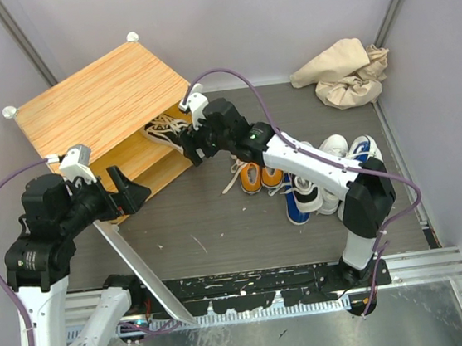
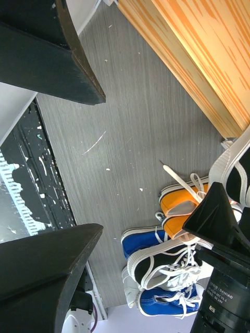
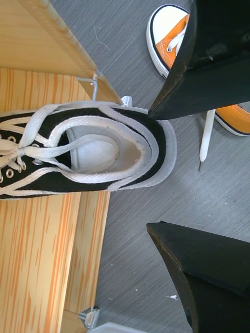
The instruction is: Place and organize the shoes in the shoe cabinet
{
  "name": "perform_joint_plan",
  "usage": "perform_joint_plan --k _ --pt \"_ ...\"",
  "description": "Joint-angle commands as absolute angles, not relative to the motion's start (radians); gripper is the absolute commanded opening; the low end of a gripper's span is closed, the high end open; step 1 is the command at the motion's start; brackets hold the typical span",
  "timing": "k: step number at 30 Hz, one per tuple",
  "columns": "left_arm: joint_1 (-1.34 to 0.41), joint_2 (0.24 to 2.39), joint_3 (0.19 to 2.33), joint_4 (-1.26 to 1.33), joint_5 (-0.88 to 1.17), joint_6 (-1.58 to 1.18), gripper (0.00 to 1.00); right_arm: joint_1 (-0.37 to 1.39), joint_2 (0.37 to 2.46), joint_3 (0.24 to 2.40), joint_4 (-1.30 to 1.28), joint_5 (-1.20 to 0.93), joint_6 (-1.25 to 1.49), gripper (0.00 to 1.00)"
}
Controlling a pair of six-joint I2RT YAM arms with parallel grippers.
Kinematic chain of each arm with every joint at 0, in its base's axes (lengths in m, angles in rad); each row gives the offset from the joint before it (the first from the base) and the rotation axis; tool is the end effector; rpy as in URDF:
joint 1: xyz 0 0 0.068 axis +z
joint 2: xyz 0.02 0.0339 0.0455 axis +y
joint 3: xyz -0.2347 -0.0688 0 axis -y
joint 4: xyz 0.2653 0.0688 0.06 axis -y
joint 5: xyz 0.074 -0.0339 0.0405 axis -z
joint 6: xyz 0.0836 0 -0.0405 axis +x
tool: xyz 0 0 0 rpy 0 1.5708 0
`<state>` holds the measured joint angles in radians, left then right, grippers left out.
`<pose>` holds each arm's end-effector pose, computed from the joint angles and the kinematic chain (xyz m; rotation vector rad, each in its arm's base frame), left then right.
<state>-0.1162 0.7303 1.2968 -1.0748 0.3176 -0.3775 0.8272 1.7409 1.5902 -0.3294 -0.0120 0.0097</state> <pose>0.1667 -0.0457 0.3884 -0.0778 2.1112 -0.6286 0.3180 0.3472 0.2915 -0.8390 1.9178 0.5276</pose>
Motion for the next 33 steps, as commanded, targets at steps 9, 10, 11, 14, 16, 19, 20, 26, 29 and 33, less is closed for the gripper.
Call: perform_joint_plan --k 9,10,11,14,16,19,20,26,29,33 --pt "-0.118 0.728 1.298 -1.086 0.305 -0.362 0.98 0.824 1.787 1.592 -0.147 0.044 -0.028 0.54" --pt "-0.118 0.727 1.297 -1.085 0.304 -0.362 0.98 0.825 1.791 1.596 -0.143 0.049 -0.028 0.35" --pt "-0.118 0.727 1.297 -1.084 0.304 -0.361 0.98 0.826 1.792 1.599 -0.137 0.058 -0.023 0.25" --pt "-0.118 0.727 1.297 -1.083 0.305 -0.361 0.98 0.828 1.782 1.601 -0.105 0.085 -0.010 0.06" --pt "-0.118 0.729 1.299 -1.087 0.306 -0.359 0.98 0.832 1.768 1.600 -0.069 0.109 0.003 0.01" --pt "-0.118 0.725 1.305 -1.094 0.306 -0.356 0.98 0.838 1.744 1.597 -0.001 0.137 0.031 0.01" --pt "-0.118 0.722 1.305 -1.096 0.306 -0.355 0.98 0.840 1.740 1.599 0.022 0.148 0.044 0.01" --pt "-0.118 0.718 1.293 -1.097 0.312 -0.355 0.98 0.839 1.805 1.686 0.069 0.187 0.056 0.01" --pt "-0.118 0.717 1.294 -1.094 0.315 -0.356 0.98 0.838 1.860 1.713 0.109 0.189 0.030 0.01" --pt "-0.118 0.713 1.291 -1.093 0.314 -0.355 0.98 0.836 1.903 1.719 0.171 0.176 0.004 0.01"
